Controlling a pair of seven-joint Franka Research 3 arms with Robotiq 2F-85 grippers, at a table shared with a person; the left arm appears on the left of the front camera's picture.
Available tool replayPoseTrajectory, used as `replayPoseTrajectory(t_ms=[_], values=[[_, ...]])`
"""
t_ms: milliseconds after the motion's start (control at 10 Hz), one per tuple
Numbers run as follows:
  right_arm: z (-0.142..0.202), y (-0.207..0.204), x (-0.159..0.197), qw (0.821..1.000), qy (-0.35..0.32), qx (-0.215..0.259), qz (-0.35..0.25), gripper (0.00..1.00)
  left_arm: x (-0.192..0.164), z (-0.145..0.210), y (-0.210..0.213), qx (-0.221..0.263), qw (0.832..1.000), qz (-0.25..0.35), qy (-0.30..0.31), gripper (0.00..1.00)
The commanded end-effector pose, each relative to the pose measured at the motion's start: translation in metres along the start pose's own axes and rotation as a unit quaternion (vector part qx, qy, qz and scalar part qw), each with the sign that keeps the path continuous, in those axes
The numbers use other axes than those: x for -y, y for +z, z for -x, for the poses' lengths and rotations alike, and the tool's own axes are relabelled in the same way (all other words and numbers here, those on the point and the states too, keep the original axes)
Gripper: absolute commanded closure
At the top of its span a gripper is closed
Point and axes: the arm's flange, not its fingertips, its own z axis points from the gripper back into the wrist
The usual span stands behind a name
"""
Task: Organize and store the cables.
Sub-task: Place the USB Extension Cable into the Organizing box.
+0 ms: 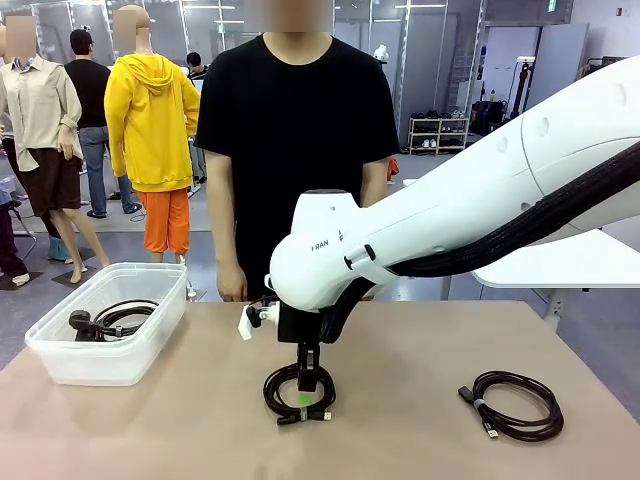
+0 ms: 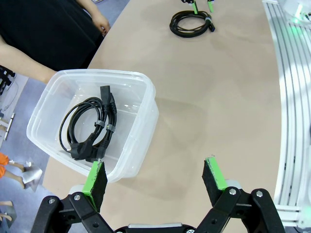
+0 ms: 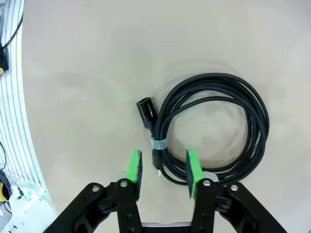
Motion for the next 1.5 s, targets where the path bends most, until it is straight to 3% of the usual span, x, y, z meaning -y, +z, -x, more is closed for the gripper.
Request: replayPoseTrajectory(t_ms=[0,300,500,800,1100,1200,1400], values=[[0.008,0.006,-0.01,1.0,-0.016,0.01,0.001,0.0,-0.001,-0.001,0.0,0.006,1.0,-0.001,0.008,0.0],[0.025,0.029,-0.01,0.999,-0.03,0.036,0.015,0.01,-0.001,-0.001,0.0,0.006,1.0,-0.001,0.008,0.0],[0.056,0.054,-0.01,0.996,-0.058,0.07,0.025,0.0,0.0,0.0,0.0,0.0,1.0,0.0,0.0,0.0],[0.128,0.097,-0.017,0.987,-0.09,0.127,0.034,0.0,-0.016,-0.062,-0.036,0.006,0.997,0.06,-0.055,0.0],[0.222,0.128,-0.03,0.973,-0.113,0.2,0.038,0.0,-0.016,-0.065,-0.038,-0.043,0.989,0.11,-0.086,0.0],[0.253,0.133,-0.034,0.969,-0.12,0.212,0.035,0.0,-0.03,-0.147,-0.11,-0.042,0.99,0.127,-0.046,0.0],[0.308,0.139,-0.042,0.967,-0.106,0.229,0.039,0.0,-0.029,-0.186,-0.16,-0.081,0.984,0.145,-0.063,0.0]])
